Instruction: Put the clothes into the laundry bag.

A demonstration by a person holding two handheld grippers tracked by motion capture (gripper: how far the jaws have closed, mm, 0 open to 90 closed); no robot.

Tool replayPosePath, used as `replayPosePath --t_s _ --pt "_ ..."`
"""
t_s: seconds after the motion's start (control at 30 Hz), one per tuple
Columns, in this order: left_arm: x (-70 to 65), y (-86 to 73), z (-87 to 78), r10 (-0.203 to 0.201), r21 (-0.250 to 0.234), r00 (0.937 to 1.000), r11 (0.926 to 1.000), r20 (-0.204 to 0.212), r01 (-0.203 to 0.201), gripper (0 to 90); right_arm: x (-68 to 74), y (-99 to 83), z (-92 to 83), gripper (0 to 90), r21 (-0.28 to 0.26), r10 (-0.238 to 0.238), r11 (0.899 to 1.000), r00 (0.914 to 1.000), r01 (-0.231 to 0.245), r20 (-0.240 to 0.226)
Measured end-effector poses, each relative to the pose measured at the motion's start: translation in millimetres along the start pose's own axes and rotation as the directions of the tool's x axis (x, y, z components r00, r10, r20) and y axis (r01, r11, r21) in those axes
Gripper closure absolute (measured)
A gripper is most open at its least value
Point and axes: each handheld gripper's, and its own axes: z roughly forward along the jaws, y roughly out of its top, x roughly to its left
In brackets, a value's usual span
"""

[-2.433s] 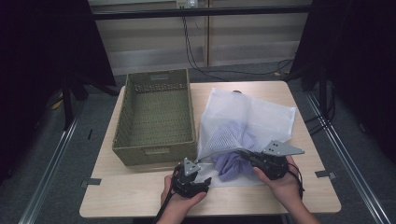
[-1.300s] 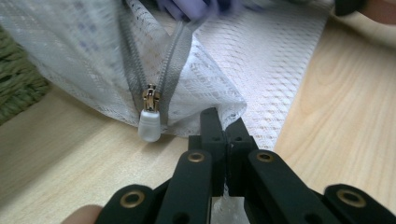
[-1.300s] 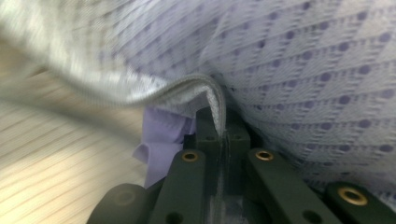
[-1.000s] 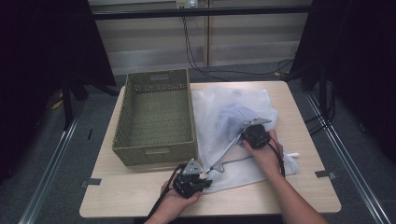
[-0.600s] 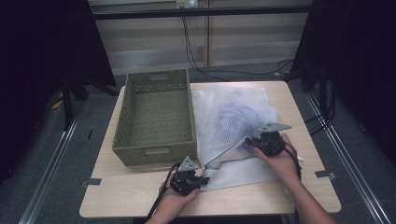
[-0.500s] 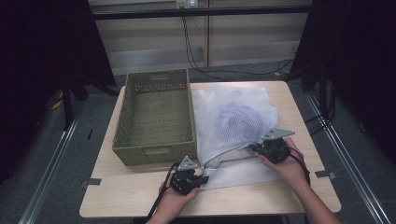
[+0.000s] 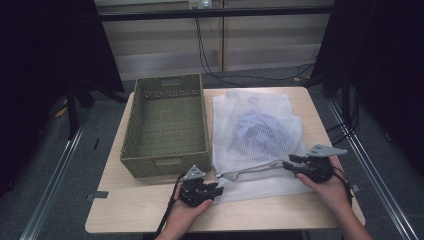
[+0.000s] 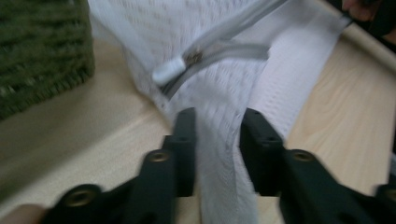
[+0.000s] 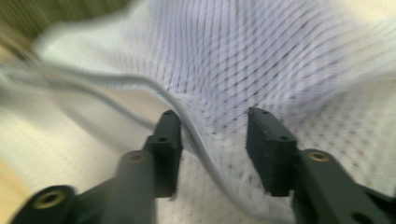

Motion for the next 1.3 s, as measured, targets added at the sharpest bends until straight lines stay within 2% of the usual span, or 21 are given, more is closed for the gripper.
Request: replayPosePath --t_s 0.07,0.13,0.2,0.27,0.37,0.4,0.47,0.53,0.63,0.7,0.8,0.83,0.87,0.9,0.93,1.0,1.07,1.13,1.2,1.23,1.3 --pt "2.6 1.1 -7.4 0.0 -0.029 0.9999 0.9996 0.015 0.001 55.9 -8.8 0.2 -16.5 49.2 -0.066 0.045 0.997 0.9989 -0.043 0.017" --pt "6.2 3.6 -14.2 -0.026 -0.074 0.9996 0.9969 0.009 0.027 52.3 -19.8 -3.3 -27.7 45.4 -0.102 0.091 0.991 0.9924 -0.083 0.083" --pt "10.6 6.7 -17.7 -0.06 -0.104 0.9982 0.9928 -0.002 0.059 48.1 -33.1 -9.8 -35.1 41.4 -0.119 0.137 0.986 0.9803 -0.121 0.142" --pt "14.5 8.4 -18.1 -0.087 -0.121 0.9962 0.989 -0.006 0.085 47.1 -45.1 -17.1 -40.0 40.3 -0.138 0.19 0.976 0.9675 -0.168 0.167" --pt "17.9 9.6 -9.0 -0.114 -0.098 0.9918 0.9893 -0.058 0.108 47.7 -57.7 -28.2 -36.7 39.8 -0.114 0.283 0.958 0.9401 -0.265 0.191" --pt "18.5 9.9 -4.4 -0.125 -0.085 0.9894 0.9894 -0.074 0.118 48.3 -60.3 -31.7 -32.0 39.6 -0.084 0.293 0.956 0.9352 -0.282 0.199" --pt "16.0 10.7 4.1 -0.107 -0.067 0.9847 0.9928 -0.137 0.099 48.9 -63.6 -36.5 -21.0 39.2 -0.027 0.284 0.958 0.9339 -0.285 0.218" --pt "10.7 12.6 12.4 -0.072 -0.052 0.9852 0.9965 -0.155 0.065 49.0 -64.4 -38.1 -11.6 39.7 0.01 0.271 0.96 0.9388 -0.279 0.213" --pt "3.0 13.8 23.6 -0.048 0.006 0.9827 0.9988 -0.179 0.05 50.4 -59.3 -34.7 -1.3 43.7 0.065 0.229 0.966 0.946 -0.25 0.229" --pt "-1.5 14.2 25.5 -0.029 0.012 0.9763 0.9994 -0.214 0.033 53.8 -52.9 -30.9 2.7 50.2 0.095 0.196 0.97 0.9532 -0.222 0.23" --pt "-8.9 13.5 28.1 0.025 0.028 0.9615 0.9994 -0.274 -0.018 64.9 -38.6 -27.2 7.2 66.2 0.149 0.083 0.98 0.9568 -0.128 0.279" --pt "-9.7 13.0 28.1 0.029 0.028 0.9636 0.9994 -0.266 -0.022 75.4 -36.0 -25.8 7.3 69.7 0.162 0.078 0.978 0.9555 -0.128 0.285" --pt "-8.0 13.0 26.9 0.025 0.035 0.9685 0.9992 -0.248 -0.017 77.5 -35.1 -24.2 6.3 74.9 0.17 0.083 0.976 0.9548 -0.136 0.285" --pt "-4.7 13.0 24.7 0.014 0.043 0.9739 0.9991 -0.227 -0.004 81.4 -34.9 -22.2 3.1 86.4 0.168 0.082 0.976 0.952 -0.136 0.295" --pt "-1.0 12.8 22.1 -0.008 0.036 0.9792 0.9992 -0.203 0.016 82.1 -35.9 -19.9 -2.5 87.0 0.152 0.092 0.977 0.9431 -0.147 0.319" --pt "5.5 12.6 16.9 -0.043 0.017 0.9765 0.9988 -0.211 0.047 83.0 -41.1 -17.3 -16.1 87.8 0.106 0.133 0.978 0.9321 -0.178 0.337" --pt "13.7 11.9 12.9 -0.082 0.0 0.9763 0.9965 -0.2 0.083 84.3 -46.4 -17.8 -28.3 88.2 0.098 0.117 0.981 0.91 -0.169 0.398" --pt "18.2 11.9 13.5 -0.1 0.018 0.9811 0.9944 -0.166 0.104 84.5 -56.3 -24.4 -36.7 88.5 0.084 0.16 0.975 0.9166 -0.204 0.366" --pt "15.8 12.2 14.8 -0.074 0.026 0.9826 0.9965 -0.17 0.079 84.5 -59.1 -31.5 -34.2 88.5 0.112 0.146 0.973 0.9154 -0.201 0.375" --pt "10.0 12.0 16.7 -0.027 0.03 0.9799 0.999 -0.198 0.033 84.5 -59.2 -34.4 -30.1 88.3 0.128 0.135 0.972 0.9131 -0.197 0.385" --pt "10.9 10.8 15.3 -0.024 0.022 0.9844 0.9994 -0.174 0.028 84.1 -59.9 -36.5 -28.2 88.0 0.118 0.154 0.97 0.9144 -0.211 0.374"
